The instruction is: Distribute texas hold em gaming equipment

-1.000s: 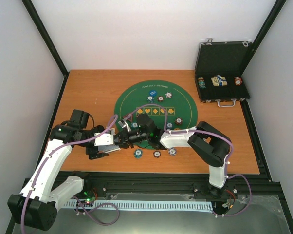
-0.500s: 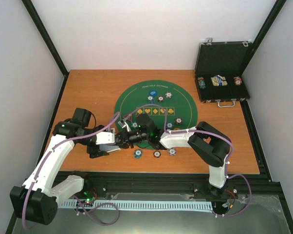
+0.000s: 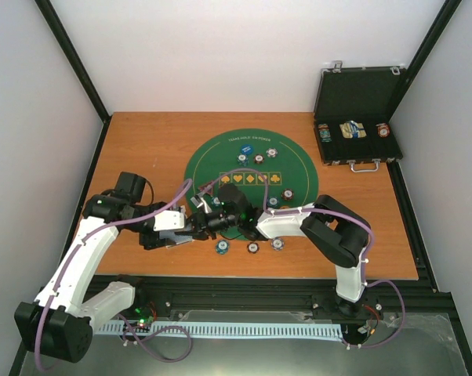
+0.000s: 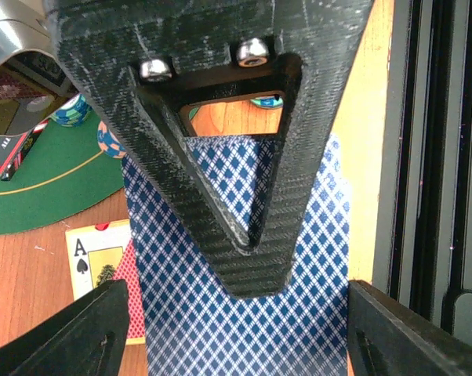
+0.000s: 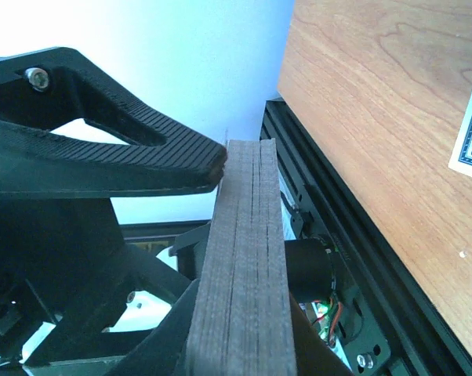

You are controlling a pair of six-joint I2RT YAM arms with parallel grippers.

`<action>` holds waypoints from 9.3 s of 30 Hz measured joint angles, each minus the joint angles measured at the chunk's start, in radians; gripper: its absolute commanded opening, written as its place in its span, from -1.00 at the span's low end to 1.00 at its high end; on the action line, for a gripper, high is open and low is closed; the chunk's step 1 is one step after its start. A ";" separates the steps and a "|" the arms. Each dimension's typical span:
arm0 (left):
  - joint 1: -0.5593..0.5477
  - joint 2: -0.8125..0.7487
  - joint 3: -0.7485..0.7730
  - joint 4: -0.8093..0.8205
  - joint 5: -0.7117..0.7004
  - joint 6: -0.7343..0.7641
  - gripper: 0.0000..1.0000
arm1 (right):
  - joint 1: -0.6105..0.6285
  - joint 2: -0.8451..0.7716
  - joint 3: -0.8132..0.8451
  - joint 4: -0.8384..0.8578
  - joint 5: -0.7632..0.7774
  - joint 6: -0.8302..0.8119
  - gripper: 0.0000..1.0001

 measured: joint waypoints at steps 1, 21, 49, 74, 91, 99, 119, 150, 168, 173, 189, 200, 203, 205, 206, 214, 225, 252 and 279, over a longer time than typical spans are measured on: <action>0.000 0.000 0.002 -0.002 0.000 0.000 0.50 | 0.000 0.000 0.001 -0.008 0.003 -0.006 -0.94; -0.002 0.038 -0.018 -0.026 -0.011 -0.003 0.86 | 0.023 0.003 0.031 -0.043 0.004 -0.029 -0.94; -0.002 0.016 -0.006 -0.043 -0.015 -0.005 0.99 | 0.022 0.023 0.036 -0.052 0.000 -0.038 -0.94; -0.002 0.029 -0.014 -0.070 0.011 0.001 0.99 | 0.022 0.023 0.037 -0.043 -0.007 -0.037 -0.94; -0.002 0.035 0.043 -0.075 0.105 -0.111 0.97 | 0.013 -0.043 -0.022 0.035 -0.032 -0.037 -0.94; -0.002 0.061 0.079 -0.105 0.138 -0.112 0.89 | 0.010 -0.057 -0.039 0.055 -0.037 -0.037 -0.94; -0.002 0.028 0.035 -0.086 0.097 -0.085 0.45 | 0.002 -0.072 -0.046 0.076 -0.039 -0.027 -0.94; -0.002 0.031 0.009 -0.090 0.022 -0.035 -0.35 | 0.002 -0.053 0.001 -0.015 -0.032 -0.058 0.15; -0.002 0.045 0.009 -0.090 0.012 -0.035 -0.43 | -0.001 -0.014 0.002 -0.034 -0.035 -0.079 0.04; -0.002 0.052 0.009 -0.090 0.007 -0.036 -0.44 | -0.013 -0.048 -0.006 -0.101 -0.029 -0.134 -0.05; -0.003 0.054 0.009 -0.089 0.007 -0.049 -0.51 | -0.039 -0.162 -0.039 -0.233 0.012 -0.209 -0.75; -0.006 0.055 0.009 -0.058 0.041 -0.056 -0.56 | -0.054 -0.216 -0.057 -0.274 0.024 -0.224 -0.94; -0.010 0.055 0.009 -0.049 0.052 -0.056 -0.56 | -0.058 -0.230 -0.063 -0.284 0.024 -0.230 -0.61; -0.011 0.055 0.009 -0.044 0.057 -0.056 -0.56 | -0.060 -0.235 -0.065 -0.286 0.024 -0.237 -0.40; -0.011 0.055 0.009 -0.045 0.056 -0.059 -0.56 | -0.060 -0.236 -0.065 -0.289 0.024 -0.239 -0.28; -0.008 0.055 0.009 -0.068 0.018 -0.067 -0.56 | -0.089 -0.238 -0.074 -0.339 0.037 -0.247 -0.11; -0.008 0.055 0.009 -0.068 0.003 -0.072 -0.56 | -0.076 -0.238 -0.074 -0.333 0.037 -0.238 -0.40; -0.008 0.060 0.009 -0.075 -0.021 -0.076 -0.56 | -0.256 -0.313 -0.049 -0.523 -0.002 -0.348 -0.94; -0.008 -0.005 0.016 -0.126 -0.022 -0.102 -0.57 | -0.384 0.587 1.039 -1.106 -0.005 -0.669 -0.94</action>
